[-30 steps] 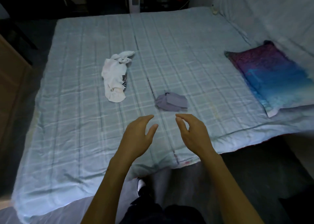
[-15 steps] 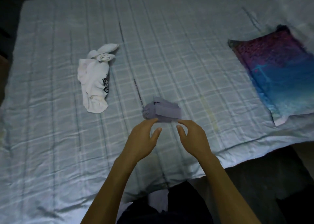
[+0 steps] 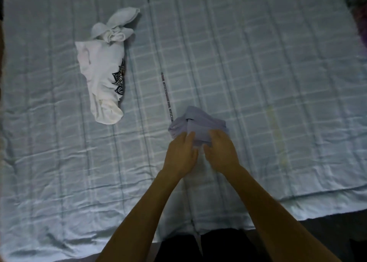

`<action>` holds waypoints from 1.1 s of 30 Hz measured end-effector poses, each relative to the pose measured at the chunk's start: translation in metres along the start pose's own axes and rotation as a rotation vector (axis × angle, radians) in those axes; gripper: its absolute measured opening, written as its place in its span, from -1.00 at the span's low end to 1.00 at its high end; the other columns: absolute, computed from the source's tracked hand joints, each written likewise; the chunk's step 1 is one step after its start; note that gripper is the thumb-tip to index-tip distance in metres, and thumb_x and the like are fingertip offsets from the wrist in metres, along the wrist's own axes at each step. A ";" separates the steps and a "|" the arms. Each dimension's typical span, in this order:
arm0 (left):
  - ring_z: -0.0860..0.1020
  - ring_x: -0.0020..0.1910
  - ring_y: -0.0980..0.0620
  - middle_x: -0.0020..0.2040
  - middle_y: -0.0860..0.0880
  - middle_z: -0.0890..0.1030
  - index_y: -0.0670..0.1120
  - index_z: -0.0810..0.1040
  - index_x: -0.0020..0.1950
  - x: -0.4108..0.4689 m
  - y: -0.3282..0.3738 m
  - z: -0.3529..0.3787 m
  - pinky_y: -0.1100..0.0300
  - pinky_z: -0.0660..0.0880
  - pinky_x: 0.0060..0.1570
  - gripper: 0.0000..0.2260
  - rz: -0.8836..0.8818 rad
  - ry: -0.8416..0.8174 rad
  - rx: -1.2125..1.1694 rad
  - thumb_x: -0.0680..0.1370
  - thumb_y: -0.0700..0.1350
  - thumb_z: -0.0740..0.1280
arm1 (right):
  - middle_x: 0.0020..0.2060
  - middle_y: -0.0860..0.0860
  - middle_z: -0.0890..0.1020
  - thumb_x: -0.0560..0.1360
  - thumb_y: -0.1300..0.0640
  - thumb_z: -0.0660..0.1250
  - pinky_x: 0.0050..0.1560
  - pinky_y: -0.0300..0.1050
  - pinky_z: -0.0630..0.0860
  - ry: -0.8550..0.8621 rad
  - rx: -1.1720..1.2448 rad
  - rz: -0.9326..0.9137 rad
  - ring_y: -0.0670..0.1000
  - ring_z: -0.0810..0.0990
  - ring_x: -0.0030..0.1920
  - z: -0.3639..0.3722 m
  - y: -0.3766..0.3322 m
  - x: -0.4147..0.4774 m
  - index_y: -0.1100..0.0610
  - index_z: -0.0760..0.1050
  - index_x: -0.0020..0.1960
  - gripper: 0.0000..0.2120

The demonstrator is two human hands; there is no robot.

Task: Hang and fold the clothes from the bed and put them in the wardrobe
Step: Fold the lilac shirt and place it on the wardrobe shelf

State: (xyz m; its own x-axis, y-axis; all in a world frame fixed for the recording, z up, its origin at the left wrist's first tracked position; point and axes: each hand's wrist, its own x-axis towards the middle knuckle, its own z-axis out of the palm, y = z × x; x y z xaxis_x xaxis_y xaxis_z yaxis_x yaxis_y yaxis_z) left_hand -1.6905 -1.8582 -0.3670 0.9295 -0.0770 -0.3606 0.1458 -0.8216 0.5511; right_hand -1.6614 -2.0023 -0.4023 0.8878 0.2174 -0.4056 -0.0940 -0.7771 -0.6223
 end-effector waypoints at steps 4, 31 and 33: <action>0.55 0.04 -0.12 0.11 -0.18 0.57 -0.20 0.53 0.22 0.049 -0.015 0.029 0.14 0.48 -0.08 -0.68 0.058 -0.022 -0.022 0.47 -0.24 0.24 | 0.36 0.20 0.37 0.47 -0.08 0.17 0.35 0.15 0.31 0.025 -0.229 -0.032 0.18 0.31 0.39 0.038 0.016 0.037 0.19 0.31 0.39 -0.44; 0.52 -0.18 -0.12 -0.16 -0.15 0.63 -0.15 0.61 -0.05 0.085 0.019 -0.142 0.06 0.43 -0.23 -0.73 0.110 0.241 -0.061 0.33 -0.25 0.21 | -0.12 0.07 0.66 0.44 0.34 0.27 -0.21 -0.24 0.38 0.255 0.097 -0.059 0.00 0.52 -0.22 -0.087 -0.092 0.054 0.14 0.59 0.05 -0.74; 0.54 -0.17 -0.12 -0.17 -0.14 0.64 -0.16 0.61 -0.07 0.068 0.032 -0.171 0.07 0.44 -0.24 -0.73 0.141 0.300 -0.074 0.33 -0.21 0.19 | -0.13 0.07 0.66 0.41 0.38 0.24 -0.22 -0.20 0.45 0.261 0.129 -0.102 -0.01 0.50 -0.24 -0.113 -0.121 0.040 0.14 0.60 0.05 -0.70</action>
State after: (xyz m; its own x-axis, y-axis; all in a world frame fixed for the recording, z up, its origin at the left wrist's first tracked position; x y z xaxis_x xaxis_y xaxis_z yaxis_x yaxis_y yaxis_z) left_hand -1.5649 -1.7931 -0.2448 0.9989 -0.0085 -0.0457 0.0226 -0.7705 0.6370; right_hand -1.5631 -1.9666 -0.2676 0.9797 0.1184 -0.1619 -0.0404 -0.6740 -0.7376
